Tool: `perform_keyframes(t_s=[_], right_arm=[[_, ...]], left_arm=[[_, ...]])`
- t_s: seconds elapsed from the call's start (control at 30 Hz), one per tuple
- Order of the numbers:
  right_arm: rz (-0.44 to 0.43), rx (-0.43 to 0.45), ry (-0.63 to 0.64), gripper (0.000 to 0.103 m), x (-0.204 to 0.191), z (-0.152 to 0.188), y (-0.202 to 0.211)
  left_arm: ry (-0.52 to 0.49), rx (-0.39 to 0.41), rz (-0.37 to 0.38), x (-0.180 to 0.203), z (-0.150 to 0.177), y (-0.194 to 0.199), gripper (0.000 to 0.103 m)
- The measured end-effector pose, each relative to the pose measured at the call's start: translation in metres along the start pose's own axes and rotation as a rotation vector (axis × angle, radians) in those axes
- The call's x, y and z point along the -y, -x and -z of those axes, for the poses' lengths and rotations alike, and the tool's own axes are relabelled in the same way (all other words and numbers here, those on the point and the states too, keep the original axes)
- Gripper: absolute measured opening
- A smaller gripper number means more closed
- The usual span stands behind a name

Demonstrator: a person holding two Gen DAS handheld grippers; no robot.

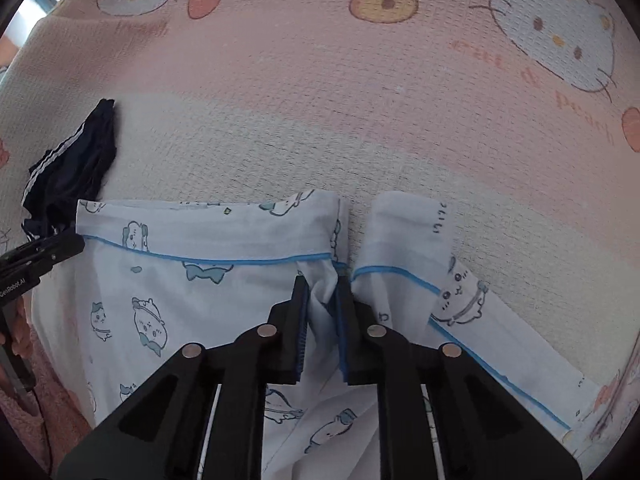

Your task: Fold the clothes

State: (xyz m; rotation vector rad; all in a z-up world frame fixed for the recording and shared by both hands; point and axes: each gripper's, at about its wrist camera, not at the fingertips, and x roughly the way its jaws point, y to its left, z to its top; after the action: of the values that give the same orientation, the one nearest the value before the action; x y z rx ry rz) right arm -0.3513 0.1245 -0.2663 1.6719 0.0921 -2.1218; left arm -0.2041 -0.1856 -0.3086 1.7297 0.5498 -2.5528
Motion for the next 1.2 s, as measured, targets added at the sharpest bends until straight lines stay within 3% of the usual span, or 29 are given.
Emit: perform_keyframes(t_s=[0.1, 0.2, 0.33, 0.43, 0.5, 0.53, 0.57, 0.6, 0.63, 0.83, 0.93, 1.0, 1.07, 1.13, 1.2], right_arm=[[0.021, -0.005, -0.058, 0.020, 0.019, 0.009, 0.003], [-0.009, -0.006, -0.087, 0.020, 0.032, 0.015, 0.004], [0.065, 0.027, -0.052, 0.023, 0.023, 0.010, 0.013], [0.042, 0.077, -0.019, 0.024, 0.011, 0.003, 0.016], [0.036, 0.081, 0.004, 0.036, 0.003, -0.002, 0.012], [0.040, 0.074, 0.012, 0.037, 0.001, -0.005, 0.009], [0.044, 0.067, 0.020, 0.037, 0.000, -0.008, 0.005], [0.048, 0.059, 0.028, 0.030, -0.002, -0.011, 0.001], [0.052, 0.052, 0.036, 0.014, -0.004, -0.015, -0.003], [0.140, 0.089, -0.015, 0.010, 0.013, -0.018, 0.004], [0.187, 0.072, -0.024, 0.008, 0.027, -0.014, 0.004], [0.128, 0.088, -0.047, 0.009, 0.028, -0.014, 0.011], [0.058, 0.117, -0.069, 0.010, 0.025, -0.014, 0.021], [-0.018, 0.148, -0.061, 0.028, 0.016, -0.017, 0.030], [-0.060, 0.147, -0.022, 0.036, -0.002, -0.025, 0.027]], left_arm=[[0.010, -0.009, 0.013, -0.003, 0.001, -0.005, 0.033], [0.025, 0.007, 0.041, -0.003, -0.002, -0.003, 0.033], [0.042, 0.034, 0.059, -0.008, -0.005, 0.003, 0.033], [0.002, 0.035, 0.054, -0.005, -0.006, 0.003, 0.033], [-0.014, 0.031, 0.067, -0.001, -0.009, -0.002, 0.033], [-0.015, 0.029, 0.085, 0.001, -0.011, -0.004, 0.033], [-0.015, 0.029, 0.103, 0.002, -0.013, -0.007, 0.033], [-0.011, 0.031, 0.115, 0.002, -0.015, -0.007, 0.033], [-0.022, 0.033, 0.110, 0.006, -0.015, -0.004, 0.033], [-0.166, 0.103, 0.040, 0.032, -0.004, 0.019, 0.034], [-0.081, 0.082, 0.065, 0.014, -0.006, 0.018, 0.034], [-0.045, 0.052, 0.059, 0.010, -0.009, 0.006, 0.034], [0.025, 0.055, 0.099, 0.001, -0.011, 0.001, 0.034], [0.110, 0.056, 0.158, -0.011, -0.013, 0.002, 0.034], [0.116, 0.110, 0.175, -0.011, -0.012, 0.014, 0.034]])
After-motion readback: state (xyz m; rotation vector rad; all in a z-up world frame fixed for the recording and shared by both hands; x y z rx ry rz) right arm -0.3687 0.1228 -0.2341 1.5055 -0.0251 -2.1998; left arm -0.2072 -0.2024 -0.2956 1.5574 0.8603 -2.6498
